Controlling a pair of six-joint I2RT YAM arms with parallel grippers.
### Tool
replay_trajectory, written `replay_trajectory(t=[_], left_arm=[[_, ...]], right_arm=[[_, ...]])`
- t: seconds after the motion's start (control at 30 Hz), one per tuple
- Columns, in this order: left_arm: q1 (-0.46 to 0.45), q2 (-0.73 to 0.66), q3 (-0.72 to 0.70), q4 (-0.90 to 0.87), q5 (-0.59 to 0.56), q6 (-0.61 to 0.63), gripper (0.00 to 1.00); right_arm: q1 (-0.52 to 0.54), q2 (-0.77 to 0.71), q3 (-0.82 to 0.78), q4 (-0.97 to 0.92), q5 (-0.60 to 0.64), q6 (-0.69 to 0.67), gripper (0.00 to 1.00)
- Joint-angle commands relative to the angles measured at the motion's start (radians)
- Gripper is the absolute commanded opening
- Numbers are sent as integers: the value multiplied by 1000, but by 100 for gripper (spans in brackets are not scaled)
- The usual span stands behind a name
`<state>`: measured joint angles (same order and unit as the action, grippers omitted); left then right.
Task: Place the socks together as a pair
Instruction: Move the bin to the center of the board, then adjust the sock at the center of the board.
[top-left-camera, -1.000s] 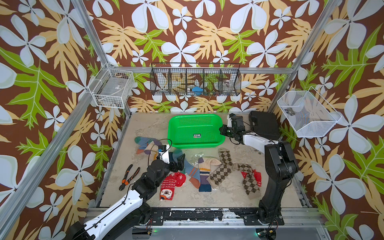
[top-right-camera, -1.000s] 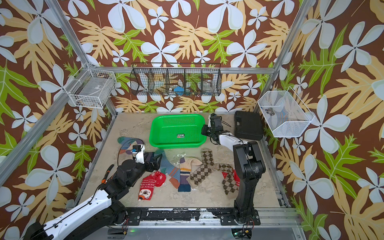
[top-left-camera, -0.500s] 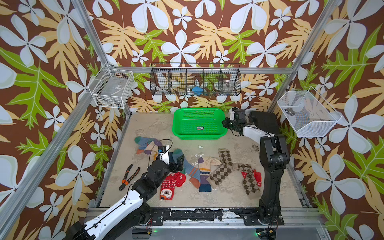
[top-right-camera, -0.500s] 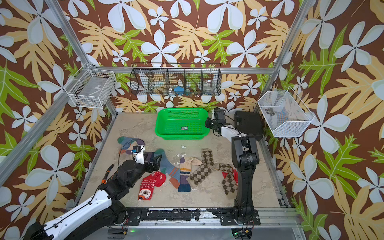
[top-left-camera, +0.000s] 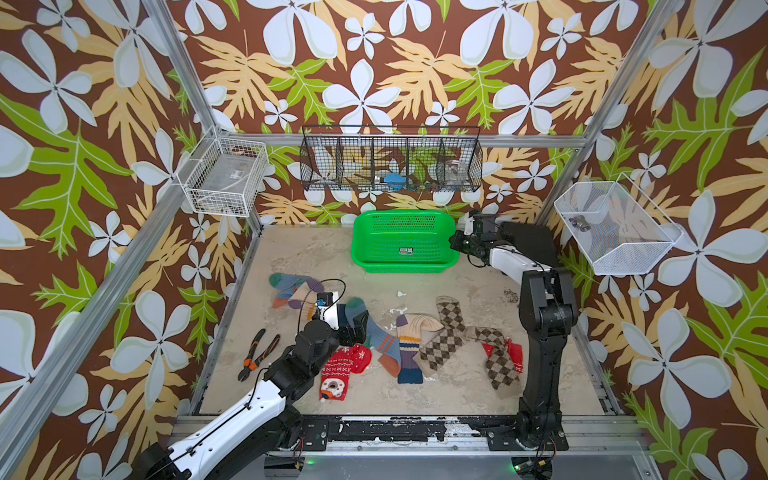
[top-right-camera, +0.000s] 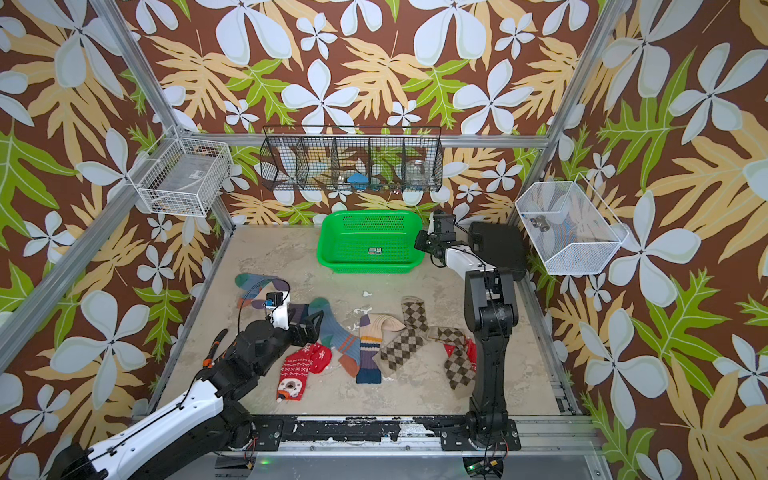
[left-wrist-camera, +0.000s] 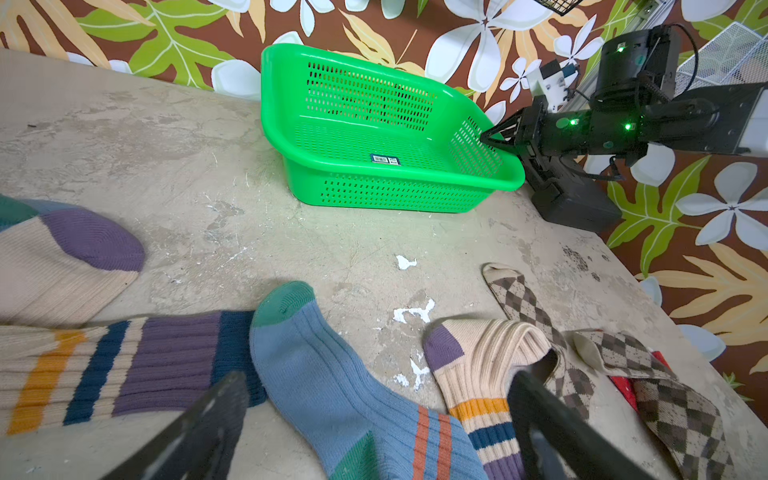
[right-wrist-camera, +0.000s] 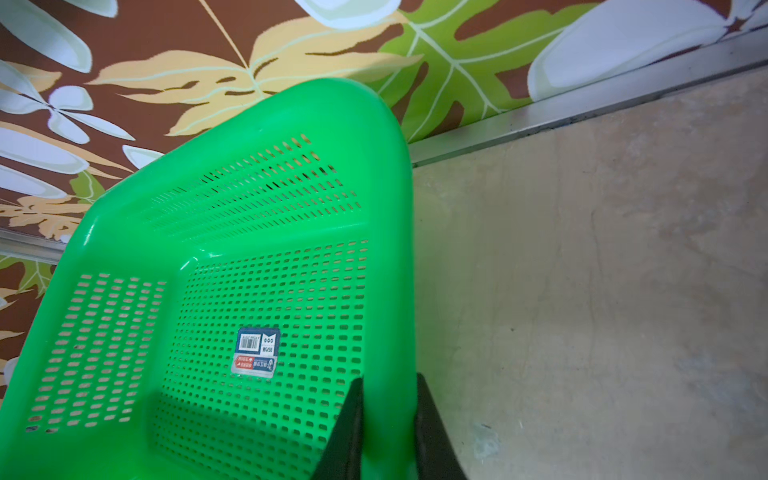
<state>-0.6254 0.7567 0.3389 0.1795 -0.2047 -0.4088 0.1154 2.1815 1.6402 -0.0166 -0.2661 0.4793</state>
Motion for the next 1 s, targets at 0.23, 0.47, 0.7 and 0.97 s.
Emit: replay_trajectory(t=[0.23, 0.47, 0.7, 0.97], left_arm=[[1, 13, 14, -19, 15, 22, 100], [1, 63, 17, -12, 45, 10, 100], [0, 142, 28, 17, 177, -20, 100], [-2, 159, -20, 64, 191, -56, 100]], right_arm=[[-12, -28, 20, -8, 12, -68, 39], [-10, -235, -98, -93, 90, -134, 51], [95, -651, -546, -82, 77, -134, 54], [408, -845, -850, -86, 112, -92, 54]])
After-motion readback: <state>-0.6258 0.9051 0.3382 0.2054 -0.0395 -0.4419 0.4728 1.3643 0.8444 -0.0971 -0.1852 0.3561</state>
